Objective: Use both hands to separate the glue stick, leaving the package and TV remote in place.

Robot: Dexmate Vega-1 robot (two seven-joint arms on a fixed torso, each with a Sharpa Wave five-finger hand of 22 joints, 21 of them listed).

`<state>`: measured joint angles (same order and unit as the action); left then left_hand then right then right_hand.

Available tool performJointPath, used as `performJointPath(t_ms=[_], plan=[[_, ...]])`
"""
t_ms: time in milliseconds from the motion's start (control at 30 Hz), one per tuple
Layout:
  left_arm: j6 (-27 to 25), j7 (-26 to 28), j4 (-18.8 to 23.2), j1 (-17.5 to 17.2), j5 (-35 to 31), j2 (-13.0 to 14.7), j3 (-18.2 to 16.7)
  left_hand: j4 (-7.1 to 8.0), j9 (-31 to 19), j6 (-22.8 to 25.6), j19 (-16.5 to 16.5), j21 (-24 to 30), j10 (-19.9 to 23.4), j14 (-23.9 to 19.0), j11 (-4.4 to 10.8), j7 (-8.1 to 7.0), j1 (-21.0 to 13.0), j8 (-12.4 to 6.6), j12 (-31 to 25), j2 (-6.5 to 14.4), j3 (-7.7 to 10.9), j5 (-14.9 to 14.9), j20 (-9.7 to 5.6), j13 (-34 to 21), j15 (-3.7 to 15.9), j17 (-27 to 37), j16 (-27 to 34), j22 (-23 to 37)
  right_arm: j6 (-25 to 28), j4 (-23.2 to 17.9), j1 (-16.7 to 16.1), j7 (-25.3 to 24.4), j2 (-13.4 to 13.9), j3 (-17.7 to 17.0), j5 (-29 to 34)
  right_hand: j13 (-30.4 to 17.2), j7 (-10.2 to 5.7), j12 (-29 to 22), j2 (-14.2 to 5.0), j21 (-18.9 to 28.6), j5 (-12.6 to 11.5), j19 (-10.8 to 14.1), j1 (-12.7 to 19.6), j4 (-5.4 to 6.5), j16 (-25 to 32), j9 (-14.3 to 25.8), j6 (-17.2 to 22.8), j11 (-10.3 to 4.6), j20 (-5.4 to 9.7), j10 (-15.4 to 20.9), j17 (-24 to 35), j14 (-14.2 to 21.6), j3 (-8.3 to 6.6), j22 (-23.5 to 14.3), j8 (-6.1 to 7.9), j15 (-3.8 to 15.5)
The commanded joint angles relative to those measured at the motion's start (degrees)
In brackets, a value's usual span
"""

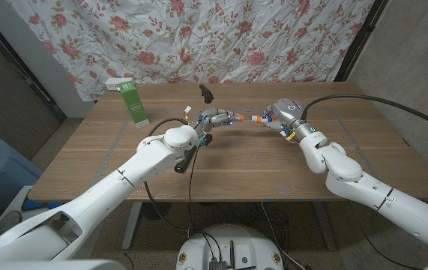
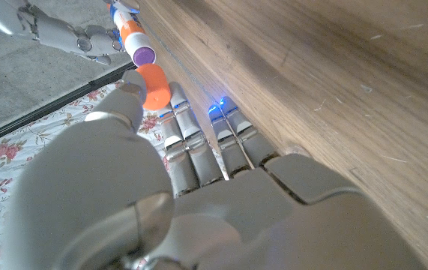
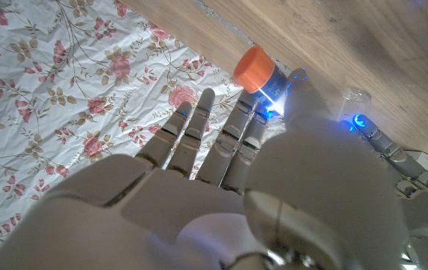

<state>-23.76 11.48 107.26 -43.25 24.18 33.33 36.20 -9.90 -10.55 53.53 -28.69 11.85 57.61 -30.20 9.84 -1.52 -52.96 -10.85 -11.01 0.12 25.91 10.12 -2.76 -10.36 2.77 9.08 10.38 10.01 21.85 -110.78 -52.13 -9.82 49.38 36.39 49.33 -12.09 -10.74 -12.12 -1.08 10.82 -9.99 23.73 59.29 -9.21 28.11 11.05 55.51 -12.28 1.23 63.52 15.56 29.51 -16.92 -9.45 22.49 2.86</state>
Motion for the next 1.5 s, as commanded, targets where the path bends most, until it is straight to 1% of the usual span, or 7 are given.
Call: performJointPath(t_ms=[33,400,533,867,1033,1233,1500], plan=[[-2.4,0.3,2.5,0.7,-2.2,2.3,0.2,0.2,-0.3,1.2,0.1,0.0,0.1,-0.1,0.5,0.94,-0.1,-0.02,0.2,0.6,-0.22,0.4,-1.41,-0.1,2.68,0.1,-0.2,0.3,-1.1,-0.2,-0.3,0.1,1.0,-1.1,-2.2,-0.3,-2.19,0.1,-2.04,0.2,-0.4,0.1,1.6,0.51,-0.2,0.3,3.7,-0.16,0.2,-0.3,0.1,0.4,-0.28,-0.2,0.07,7.54],[-8.2,-2.6,5.3,4.8,-8.4,5.8,3.9,0.23,-0.3,0.8,0.5,-0.1,-0.7,0.6,0.73,0.86,-0.1,0.12,0.4,0.8,-0.43,0.4,-1.43,-0.2,2.34,0.1,-0.4,0.3,-2.7,-0.1,-0.4,0.9,2.6,-2.0,-4.0,-0.3,-2.21,0.2,-1.89,0.2,-0.4,0.2,0.8,0.78,-0.4,0.3,3.6,-0.08,0.14,-0.5,0.0,0.8,-0.09,-0.2,-0.11,7.46],[-9.7,-3.6,5.6,5.5,-8.9,6.1,4.1,0.21,-0.3,0.7,0.8,-0.2,-1.1,0.9,0.77,0.65,-0.1,0.17,0.5,0.9,-0.51,0.4,-1.64,-0.2,2.16,0.2,-0.4,0.3,-3.6,0.3,-0.6,0.4,2.8,-2.5,-5.2,-0.2,-2.21,0.2,-1.84,0.2,-0.4,0.2,0.5,0.87,-0.4,0.3,3.5,-0.08,0.11,-0.6,0.0,1.0,-0.02,-0.2,-0.17,7.42],[-17.2,-6.7,8.9,9.5,-14.0,8.5,7.6,0.25,-0.3,0.2,1.0,-0.3,-1.5,1.1,0.96,0.82,0.0,0.29,0.6,1.0,-0.73,0.4,-1.71,-0.2,2.06,0.2,-0.4,0.3,-3.9,1.0,-0.8,0.3,2.8,-2.9,-7.0,-0.2,-2.22,0.2,-1.66,0.2,-0.5,0.3,0.0,0.9,-0.7,0.3,3.4,-0.07,0.02,-0.8,-0.2,1.2,0.03,-0.2,-0.34,7.58],[-19.6,-6.9,10.7,10.2,-16.3,9.3,8.6,0.27,-0.3,0.3,0.9,-0.3,-1.5,1.1,1.01,0.82,0.0,0.25,0.5,1.0,-0.84,0.4,-1.73,-0.2,2.13,0.2,-0.4,0.3,-3.7,1.4,-0.9,0.4,2.8,-2.9,-7.6,-0.2,-2.23,0.3,-1.6,0.2,-0.5,0.3,0.1,0.78,-0.6,0.3,3.3,-0.07,0.05,-0.9,-0.1,1.3,0.06,-0.2,-0.4,7.8],[-23.6,-7.8,13.0,11.9,-20.1,10.4,10.9,0.26,-0.3,0.2,0.8,-0.2,-1.6,1.1,1.03,0.85,0.1,0.25,0.5,1.0,-0.95,0.4,-1.72,-0.2,2.34,0.2,-0.3,0.3,-3.8,2.1,-0.6,0.3,2.8,-2.7,-8.0,-0.2,-2.23,0.3,-1.5,0.2,-0.5,0.3,0.0,0.74,-0.7,0.3,3.3,-0.08,0.04,-1.0,-0.1,1.3,0.11,-0.2,-0.47,7.81],[-27.2,-9.0,14.6,13.5,-24.1,11.2,13.1,0.24,-0.3,0.0,0.8,-0.2,-1.7,1.1,1.08,0.51,0.1,0.3,0.5,1.0,-1.04,0.5,-1.74,-0.2,2.47,0.2,-0.3,0.3,-4.3,3.1,0.1,0.8,3.4,-2.1,-7.9,-0.2,-2.24,0.3,-1.44,0.2,-0.5,0.4,0.1,0.59,-0.6,0.3,3.2,-0.09,0.06,-1.1,0.0,1.3,0.14,-0.2,-0.57,7.94]])
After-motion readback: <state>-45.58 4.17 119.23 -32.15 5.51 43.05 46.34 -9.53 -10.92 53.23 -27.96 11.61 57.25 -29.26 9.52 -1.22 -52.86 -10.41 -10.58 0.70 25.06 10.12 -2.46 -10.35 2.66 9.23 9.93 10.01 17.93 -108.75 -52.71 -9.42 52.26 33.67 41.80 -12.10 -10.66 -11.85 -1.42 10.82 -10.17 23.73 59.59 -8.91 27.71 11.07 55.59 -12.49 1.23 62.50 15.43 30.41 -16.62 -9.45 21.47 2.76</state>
